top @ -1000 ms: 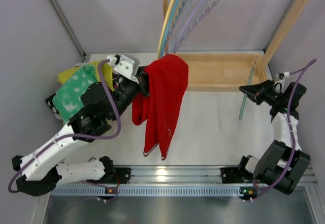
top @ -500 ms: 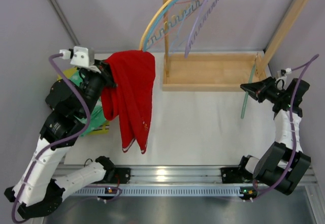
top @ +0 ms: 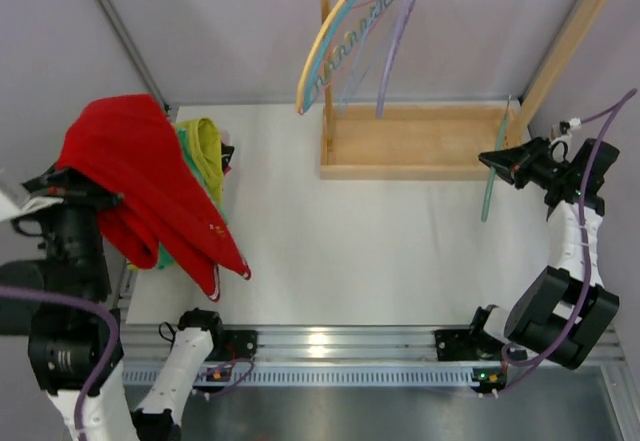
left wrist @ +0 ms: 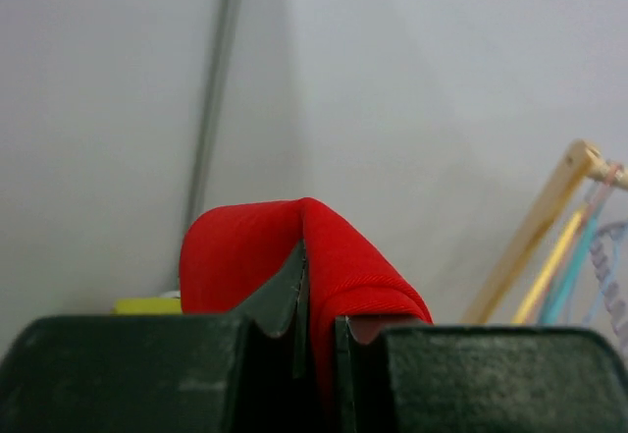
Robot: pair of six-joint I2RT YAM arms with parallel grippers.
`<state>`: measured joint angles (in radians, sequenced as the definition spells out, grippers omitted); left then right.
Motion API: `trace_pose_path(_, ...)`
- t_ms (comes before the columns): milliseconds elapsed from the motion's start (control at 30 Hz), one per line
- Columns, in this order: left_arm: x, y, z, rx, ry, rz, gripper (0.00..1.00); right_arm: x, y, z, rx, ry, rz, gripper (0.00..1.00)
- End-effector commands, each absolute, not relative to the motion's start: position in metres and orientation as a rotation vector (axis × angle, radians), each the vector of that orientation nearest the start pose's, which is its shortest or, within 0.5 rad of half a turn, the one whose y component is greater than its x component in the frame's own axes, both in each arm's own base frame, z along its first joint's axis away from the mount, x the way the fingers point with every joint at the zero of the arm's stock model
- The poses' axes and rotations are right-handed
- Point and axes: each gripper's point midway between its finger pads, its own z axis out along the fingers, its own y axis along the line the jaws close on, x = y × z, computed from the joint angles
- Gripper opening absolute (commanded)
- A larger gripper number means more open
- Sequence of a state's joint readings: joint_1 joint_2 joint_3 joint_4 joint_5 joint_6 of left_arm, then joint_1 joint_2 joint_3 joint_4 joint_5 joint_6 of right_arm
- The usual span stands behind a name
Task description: Remove the trousers from the hanger
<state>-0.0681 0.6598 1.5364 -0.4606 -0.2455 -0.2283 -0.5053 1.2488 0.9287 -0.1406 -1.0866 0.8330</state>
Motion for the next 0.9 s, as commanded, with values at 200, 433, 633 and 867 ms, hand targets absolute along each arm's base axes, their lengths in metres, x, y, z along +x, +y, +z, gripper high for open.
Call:
trace_pose_path(200, 0.031, 0.083, 0.620, -0.541, 0.747, 0.306, 0.00, 0.348, 0.016, 0.306, 0.385, 1.856, 1.306, 0.00)
trace_pose_path(433, 0.000, 0.098, 0.606, -0.618, 0.752, 0.548, 0.00, 0.345, 0.019, 0.317, 0.333, 1.848, 1.326, 0.00)
trace_pose_path(633, 0.016, 0.122, 0.582, -0.667, 0.860, 0.725, 0.00, 0.341, 0.022, 0.317, 0.315, 1.852, 1.344, 0.00)
trace_pose_path(867, 0.094, 0.136, 0.559, -0.559, 0.973, 0.762, 0.00, 0.344, 0.021, 0.320, 0.309, 1.853, 1.342, 0.00)
